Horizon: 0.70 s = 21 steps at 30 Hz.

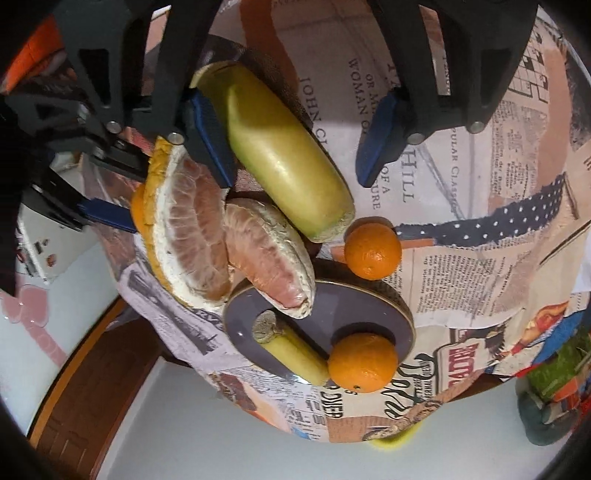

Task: Organize fruits
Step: 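Grasp the second large orange with the right gripper while the left gripper grasps another stalk piece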

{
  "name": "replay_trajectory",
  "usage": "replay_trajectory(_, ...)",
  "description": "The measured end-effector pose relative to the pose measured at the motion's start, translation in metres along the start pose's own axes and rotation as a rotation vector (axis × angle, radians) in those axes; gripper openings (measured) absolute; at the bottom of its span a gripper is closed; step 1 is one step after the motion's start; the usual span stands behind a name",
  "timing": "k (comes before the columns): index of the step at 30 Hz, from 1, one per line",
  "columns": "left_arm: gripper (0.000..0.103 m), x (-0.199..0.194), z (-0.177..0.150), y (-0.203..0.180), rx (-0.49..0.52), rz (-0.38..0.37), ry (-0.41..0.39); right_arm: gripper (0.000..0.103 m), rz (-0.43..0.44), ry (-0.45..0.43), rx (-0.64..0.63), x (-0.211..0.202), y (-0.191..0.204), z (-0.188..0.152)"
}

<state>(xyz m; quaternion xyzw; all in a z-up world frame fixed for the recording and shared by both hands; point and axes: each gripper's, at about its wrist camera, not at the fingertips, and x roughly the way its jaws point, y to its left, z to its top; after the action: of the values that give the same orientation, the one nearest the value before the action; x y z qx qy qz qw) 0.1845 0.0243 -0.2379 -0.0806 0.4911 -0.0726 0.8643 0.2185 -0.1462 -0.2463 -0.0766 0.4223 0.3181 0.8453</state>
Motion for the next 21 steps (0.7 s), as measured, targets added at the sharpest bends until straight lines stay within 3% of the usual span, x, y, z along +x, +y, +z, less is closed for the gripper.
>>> replay_trajectory(3,0.059,-0.003,0.000,-0.001,0.014,-0.019,0.001,0.061,0.032,0.015,0.009,0.008,-0.003,0.002)
replay_trajectory(10,0.061,0.006,0.003,0.000,-0.014,-0.027,0.018,0.060,0.039,-0.004,0.001,0.008,-0.002,-0.002)
replay_trajectory(15,0.062,0.015,0.007,-0.004,-0.018,0.010,0.021,0.060,0.016,-0.010,0.007,0.000,-0.007,-0.003)
replay_trajectory(18,0.061,0.022,0.008,-0.015,0.033,0.086,0.017,0.060,0.001,-0.016,0.023,-0.007,-0.013,-0.006)
replay_trajectory(21,0.059,0.023,0.007,-0.020,0.078,0.116,0.015,0.059,-0.015,-0.023,0.039,-0.012,-0.019,-0.007)
